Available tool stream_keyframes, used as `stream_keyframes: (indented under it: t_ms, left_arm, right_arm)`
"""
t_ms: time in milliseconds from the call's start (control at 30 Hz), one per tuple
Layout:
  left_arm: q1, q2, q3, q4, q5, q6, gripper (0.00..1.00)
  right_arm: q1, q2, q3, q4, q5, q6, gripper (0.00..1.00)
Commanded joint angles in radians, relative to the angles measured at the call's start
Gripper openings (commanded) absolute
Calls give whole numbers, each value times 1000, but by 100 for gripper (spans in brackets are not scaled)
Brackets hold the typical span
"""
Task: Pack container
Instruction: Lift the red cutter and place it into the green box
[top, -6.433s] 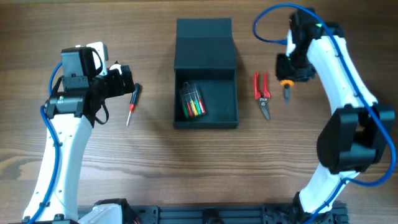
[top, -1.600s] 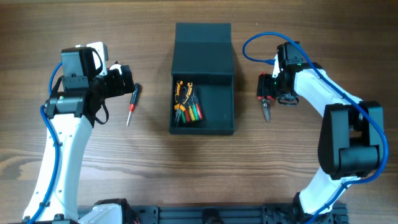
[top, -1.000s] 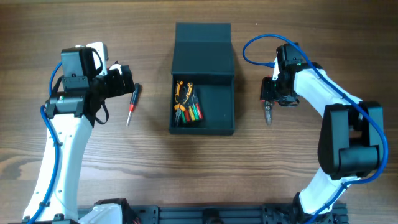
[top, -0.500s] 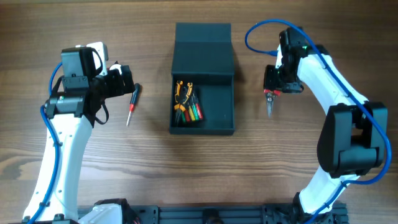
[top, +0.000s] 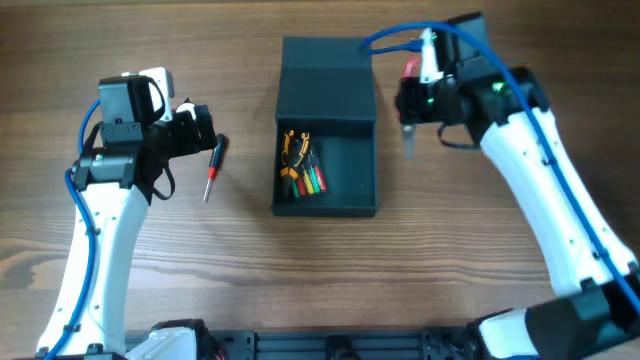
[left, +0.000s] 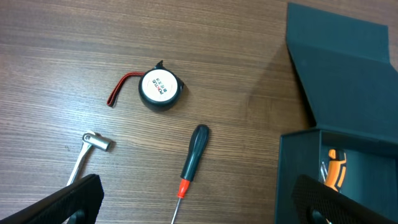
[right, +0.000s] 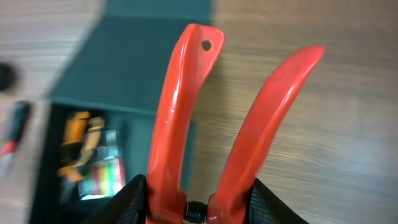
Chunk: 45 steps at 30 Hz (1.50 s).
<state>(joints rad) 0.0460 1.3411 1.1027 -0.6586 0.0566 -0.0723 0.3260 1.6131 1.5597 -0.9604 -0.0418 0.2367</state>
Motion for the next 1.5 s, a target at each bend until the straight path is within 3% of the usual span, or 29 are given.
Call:
stream_keyframes:
  t_ms: [0, 367, 800, 1300, 1367, 1467]
  left_arm:
    - [-4, 2, 20, 3, -2, 16, 100]
    - [-4, 2, 21, 3, -2, 16, 100]
    - [-4, 2, 21, 2, -2, 16, 100]
    - [-4, 2, 21, 3, -2, 16, 100]
    - [-4, 2, 21, 2, -2, 16, 100]
    - [-4, 2, 21, 2, -2, 16, 100]
  right_arm:
    - [90, 8, 18, 8, 8, 72, 18]
    - [279, 104, -3, 63, 89, 228, 15]
    - [309, 374, -3, 69, 52, 293, 13]
    - [349, 394, -4, 84, 44, 421, 16]
    - [349, 394, -4, 83, 45, 421, 28]
    - [349, 394, -4, 69, 44, 420, 29]
